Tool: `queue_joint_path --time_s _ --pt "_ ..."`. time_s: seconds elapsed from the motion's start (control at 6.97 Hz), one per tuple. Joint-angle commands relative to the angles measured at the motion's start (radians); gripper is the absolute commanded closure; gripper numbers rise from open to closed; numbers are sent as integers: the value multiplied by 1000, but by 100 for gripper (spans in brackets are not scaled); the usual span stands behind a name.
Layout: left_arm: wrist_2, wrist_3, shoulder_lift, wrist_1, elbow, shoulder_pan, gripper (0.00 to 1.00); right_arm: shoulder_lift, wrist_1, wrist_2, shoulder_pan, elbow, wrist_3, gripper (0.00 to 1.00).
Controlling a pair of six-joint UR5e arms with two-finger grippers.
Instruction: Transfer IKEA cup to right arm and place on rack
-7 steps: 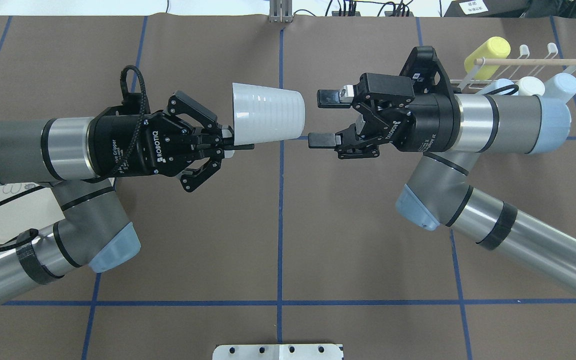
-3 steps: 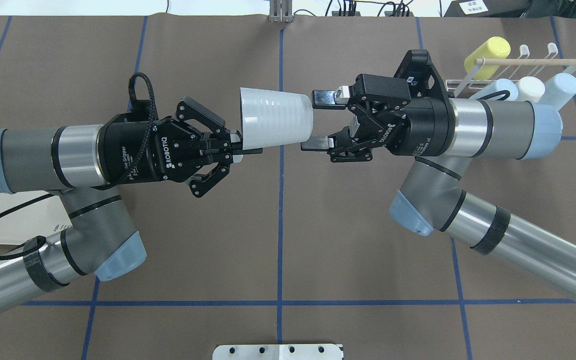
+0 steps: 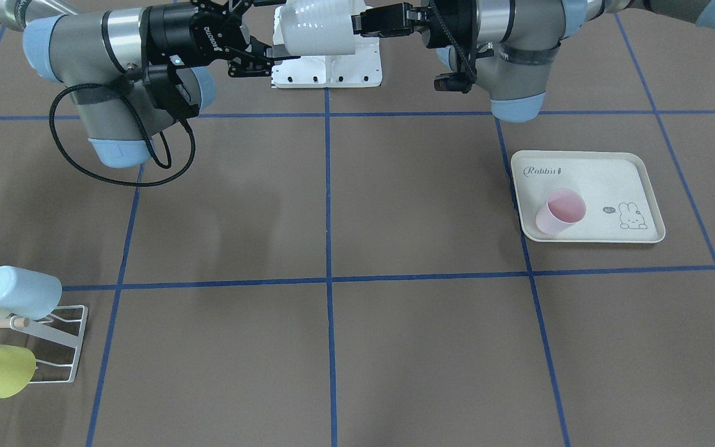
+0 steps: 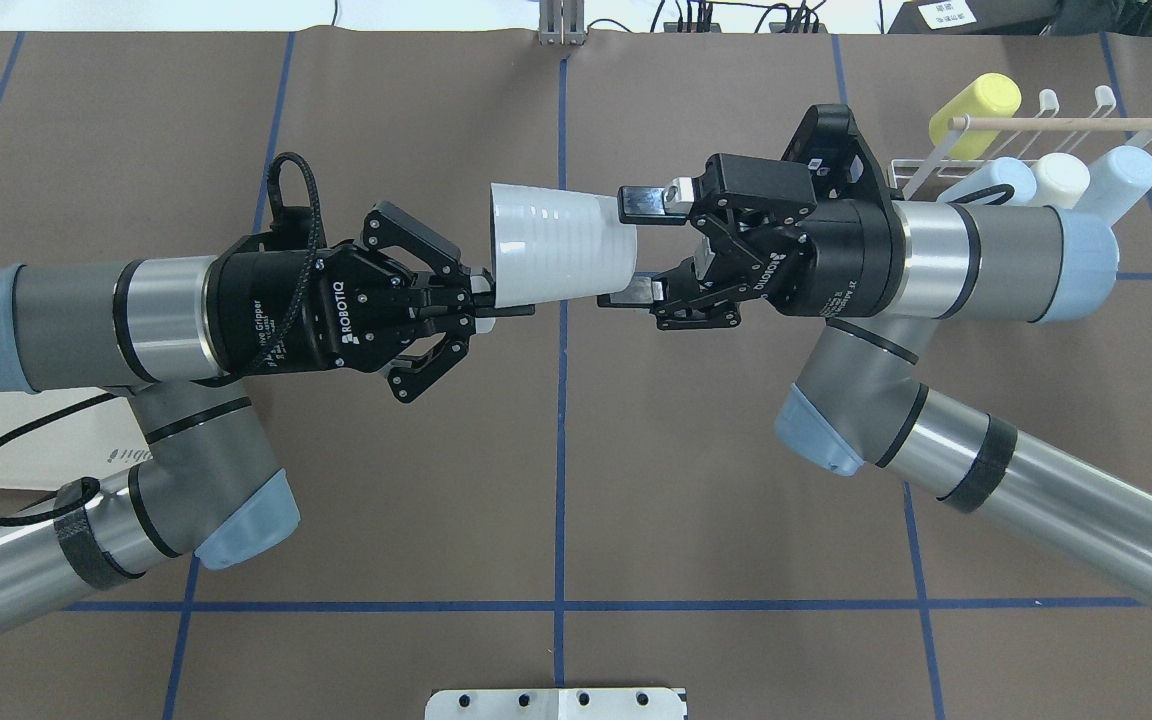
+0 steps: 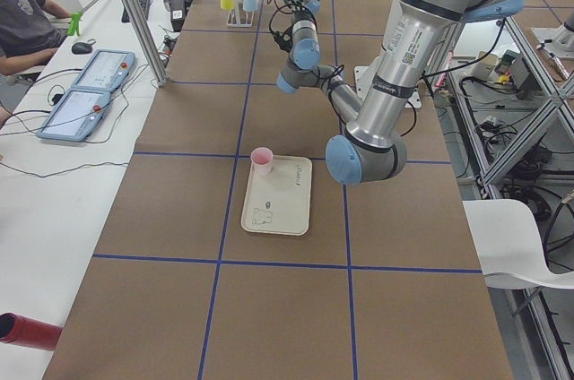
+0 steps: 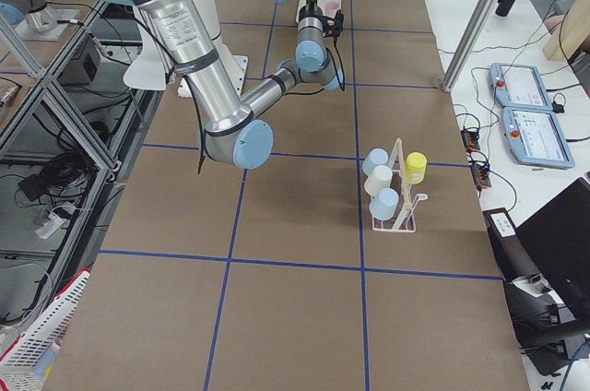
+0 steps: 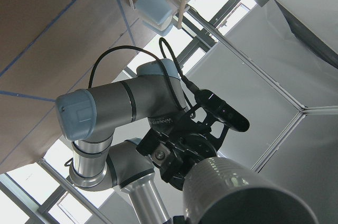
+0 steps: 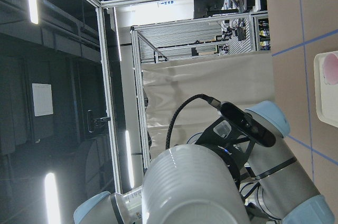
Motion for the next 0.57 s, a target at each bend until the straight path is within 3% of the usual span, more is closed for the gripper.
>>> queue_joint_path --time_s 0.0,0.29,0.43 --pt "4 0 -7 2 0 9 100 0 1 0 -2 0 0 6" --pt "4 2 -8 3 2 14 100 0 1 0 -2 3 0 25" --pt "4 2 -10 3 7 14 100 0 1 0 -2 8 0 40"
